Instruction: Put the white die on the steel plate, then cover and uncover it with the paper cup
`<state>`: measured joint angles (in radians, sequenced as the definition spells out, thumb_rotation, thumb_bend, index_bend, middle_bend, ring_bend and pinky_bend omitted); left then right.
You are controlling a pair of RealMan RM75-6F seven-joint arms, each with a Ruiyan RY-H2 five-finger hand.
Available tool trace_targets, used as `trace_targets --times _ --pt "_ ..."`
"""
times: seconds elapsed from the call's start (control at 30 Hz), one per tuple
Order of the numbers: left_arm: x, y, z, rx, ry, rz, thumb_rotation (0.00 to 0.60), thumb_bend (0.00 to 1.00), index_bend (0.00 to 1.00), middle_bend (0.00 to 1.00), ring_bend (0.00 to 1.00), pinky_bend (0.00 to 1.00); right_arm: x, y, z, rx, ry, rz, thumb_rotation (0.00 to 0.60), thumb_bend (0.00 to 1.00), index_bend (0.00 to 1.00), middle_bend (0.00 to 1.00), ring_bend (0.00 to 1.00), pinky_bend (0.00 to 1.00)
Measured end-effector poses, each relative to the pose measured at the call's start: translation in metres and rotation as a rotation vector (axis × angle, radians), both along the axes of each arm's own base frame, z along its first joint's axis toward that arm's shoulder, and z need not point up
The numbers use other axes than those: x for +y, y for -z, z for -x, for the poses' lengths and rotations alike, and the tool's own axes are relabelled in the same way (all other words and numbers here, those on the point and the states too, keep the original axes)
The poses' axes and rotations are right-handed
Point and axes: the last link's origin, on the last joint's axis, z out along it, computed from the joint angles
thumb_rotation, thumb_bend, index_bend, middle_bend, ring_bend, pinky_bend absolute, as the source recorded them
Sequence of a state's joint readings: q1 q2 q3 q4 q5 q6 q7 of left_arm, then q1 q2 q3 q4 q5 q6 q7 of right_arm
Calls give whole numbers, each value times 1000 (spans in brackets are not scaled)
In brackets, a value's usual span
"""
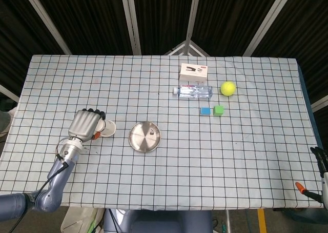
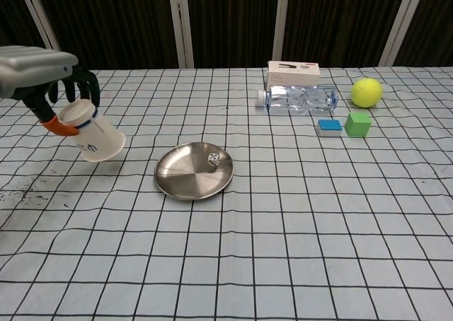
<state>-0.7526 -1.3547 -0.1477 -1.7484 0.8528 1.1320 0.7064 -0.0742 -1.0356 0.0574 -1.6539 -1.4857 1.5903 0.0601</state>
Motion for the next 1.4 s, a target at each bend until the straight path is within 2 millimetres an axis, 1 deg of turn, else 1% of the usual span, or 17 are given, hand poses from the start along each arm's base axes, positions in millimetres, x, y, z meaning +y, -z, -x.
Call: trace_targets --times 0.17,0.23,0.3,0.33,0.47,0.57,0.67,0.77,0.87,1.13,1.4 --pt "-3 -3 -35 -39 57 16 600 418 461 415 351 396 1 -2 0 -6 0 8 600 127 130 136 95 20" --pt "-2 -1 -43 -42 58 24 600 418 461 415 351 396 2 -4 0 -11 1 14 600 127 130 136 95 20" --pt "0 6 -54 -47 51 42 600 419 463 415 351 396 2 -6 1 -15 2 20 600 127 130 136 95 20" --pt "1 10 -59 -50 49 53 600 418 464 415 351 396 3 -7 1 -16 2 22 600 127 130 136 95 20" --pt "0 37 -85 -59 53 114 600 419 467 415 351 396 3 -9 2 -21 6 29 600 126 130 136 95 20" --pt "0 56 -99 -56 62 140 600 419 467 415 351 396 3 -10 4 -24 12 29 600 127 129 136 95 20" --pt "2 76 -109 -51 64 152 600 418 467 415 351 396 3 -10 5 -26 14 31 600 127 129 137 95 20" --pt "3 92 -115 -44 69 159 600 418 467 415 351 395 2 -11 6 -27 16 32 600 127 130 137 95 20" --pt "4 100 -120 -35 83 154 600 418 467 415 351 394 2 -11 7 -27 18 29 600 126 130 137 95 20" --pt "8 107 -123 -58 121 132 600 420 469 415 351 393 1 -9 7 -27 20 24 600 127 130 136 96 20" --pt "8 109 -113 -35 114 130 600 420 476 415 351 393 1 -9 7 -29 21 23 600 127 130 136 96 20"
